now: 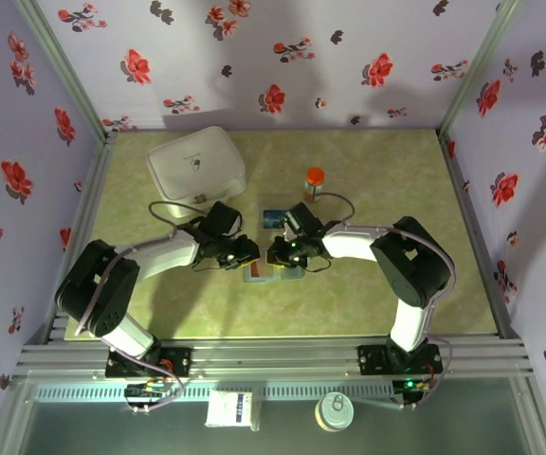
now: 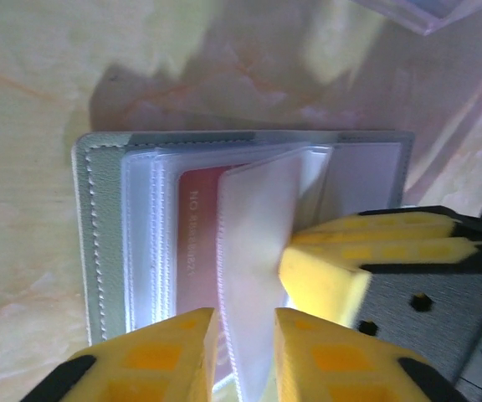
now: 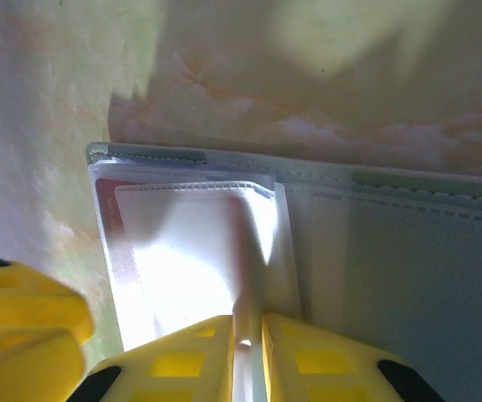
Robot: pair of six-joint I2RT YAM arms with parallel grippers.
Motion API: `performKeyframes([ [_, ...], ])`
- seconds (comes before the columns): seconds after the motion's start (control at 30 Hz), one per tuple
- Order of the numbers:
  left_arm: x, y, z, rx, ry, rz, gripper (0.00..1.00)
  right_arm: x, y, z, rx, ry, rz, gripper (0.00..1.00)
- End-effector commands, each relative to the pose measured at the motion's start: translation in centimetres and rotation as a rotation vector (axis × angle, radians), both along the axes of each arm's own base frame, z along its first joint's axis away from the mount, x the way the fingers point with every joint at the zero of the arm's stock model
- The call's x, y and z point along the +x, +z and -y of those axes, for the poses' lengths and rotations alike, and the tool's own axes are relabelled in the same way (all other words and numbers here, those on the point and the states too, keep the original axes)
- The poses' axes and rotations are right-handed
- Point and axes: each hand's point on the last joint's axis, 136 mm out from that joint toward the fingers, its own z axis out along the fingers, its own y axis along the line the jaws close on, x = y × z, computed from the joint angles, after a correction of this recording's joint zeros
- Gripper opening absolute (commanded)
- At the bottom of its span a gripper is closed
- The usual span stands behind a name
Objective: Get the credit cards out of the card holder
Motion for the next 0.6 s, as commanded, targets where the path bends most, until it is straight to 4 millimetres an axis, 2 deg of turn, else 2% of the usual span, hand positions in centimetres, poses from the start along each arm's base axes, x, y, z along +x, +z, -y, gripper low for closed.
performKeyframes([
  [0.0, 0.1, -0.5, 0.5, -0.003, 0.012, -0.030, 0.29, -0.4, -0.6, 0.8, 0.008, -0.030, -0.037, 0.19],
  [0.27, 0.1, -1.1, 0.8, -0.007, 0.013, -0.040, 0.32, -0.9, -1.3, 1.0, 0.042, -0.031, -0.069, 0.19],
  [0.57, 0.5, -0.8, 1.5, -0.023, 0.007, -0.042, 0.26, -0.8, -1.3, 1.0, 0.059, -0.034, -0.076, 0.19],
])
